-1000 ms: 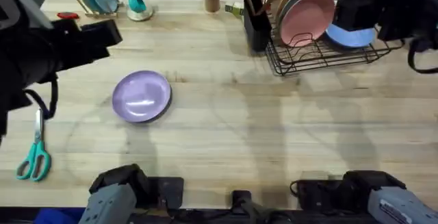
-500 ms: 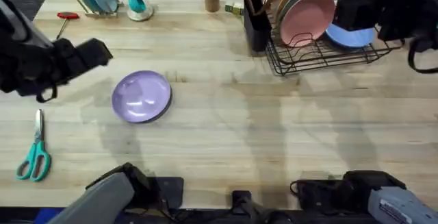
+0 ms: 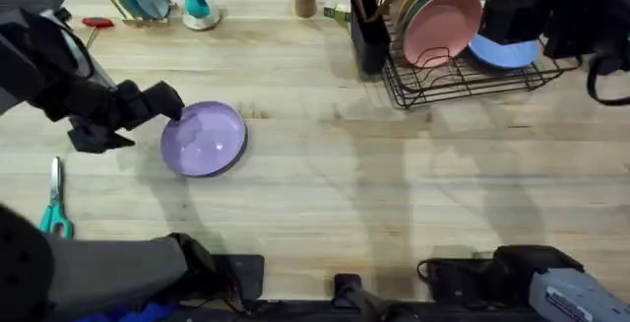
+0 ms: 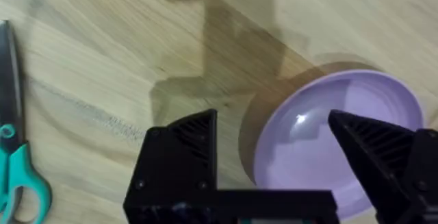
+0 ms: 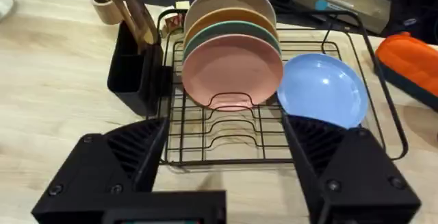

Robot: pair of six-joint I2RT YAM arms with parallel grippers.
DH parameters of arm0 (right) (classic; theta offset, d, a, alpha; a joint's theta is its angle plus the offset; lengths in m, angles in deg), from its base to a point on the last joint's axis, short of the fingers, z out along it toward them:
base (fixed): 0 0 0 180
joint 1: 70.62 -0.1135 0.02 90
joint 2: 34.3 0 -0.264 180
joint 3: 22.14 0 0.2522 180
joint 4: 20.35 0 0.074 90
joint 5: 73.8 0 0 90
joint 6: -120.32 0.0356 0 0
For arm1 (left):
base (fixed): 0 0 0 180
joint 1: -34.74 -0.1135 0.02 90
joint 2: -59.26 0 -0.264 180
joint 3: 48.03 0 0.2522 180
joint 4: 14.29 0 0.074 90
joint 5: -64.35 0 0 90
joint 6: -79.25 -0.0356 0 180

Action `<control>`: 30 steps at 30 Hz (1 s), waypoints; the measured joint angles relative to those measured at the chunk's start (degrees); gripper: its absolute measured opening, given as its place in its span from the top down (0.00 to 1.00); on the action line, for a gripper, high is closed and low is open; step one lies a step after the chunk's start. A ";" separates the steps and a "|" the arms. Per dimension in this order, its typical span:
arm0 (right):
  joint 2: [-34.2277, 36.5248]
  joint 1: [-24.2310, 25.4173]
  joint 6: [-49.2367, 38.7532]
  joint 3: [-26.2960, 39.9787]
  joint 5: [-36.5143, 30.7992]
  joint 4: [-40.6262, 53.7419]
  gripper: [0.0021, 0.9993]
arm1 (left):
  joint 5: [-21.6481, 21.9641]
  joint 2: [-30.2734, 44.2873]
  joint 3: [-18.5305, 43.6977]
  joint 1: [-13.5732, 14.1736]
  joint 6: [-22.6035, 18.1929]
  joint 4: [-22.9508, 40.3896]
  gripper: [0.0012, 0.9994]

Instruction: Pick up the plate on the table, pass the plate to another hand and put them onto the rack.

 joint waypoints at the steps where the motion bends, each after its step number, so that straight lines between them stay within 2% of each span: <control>1: 0.01 0.00 0.00 0.00 0.00 0.00 0.00 | 0.00 1.13 0.00 0.00 -0.01 -0.16 0.01; 6: 0.00 0.00 0.00 0.00 0.00 0.00 0.00 | 0.89 6.69 0.41 0.02 -0.02 -0.18 0.01; 18: 0.01 0.00 0.00 0.00 0.00 0.00 0.00 | 1.83 8.28 1.95 0.13 0.82 0.10 0.02; 25: 0.01 0.00 0.00 0.00 0.00 0.02 0.00 | 3.55 8.54 2.05 0.73 0.82 0.27 0.18; 27: 0.01 0.00 0.00 0.00 0.00 0.00 0.00 | 4.54 8.63 2.05 0.96 0.83 0.25 0.29; 30: 0.01 0.00 0.00 0.00 0.00 0.00 0.00 | 4.46 8.65 2.08 1.48 0.73 -0.02 0.56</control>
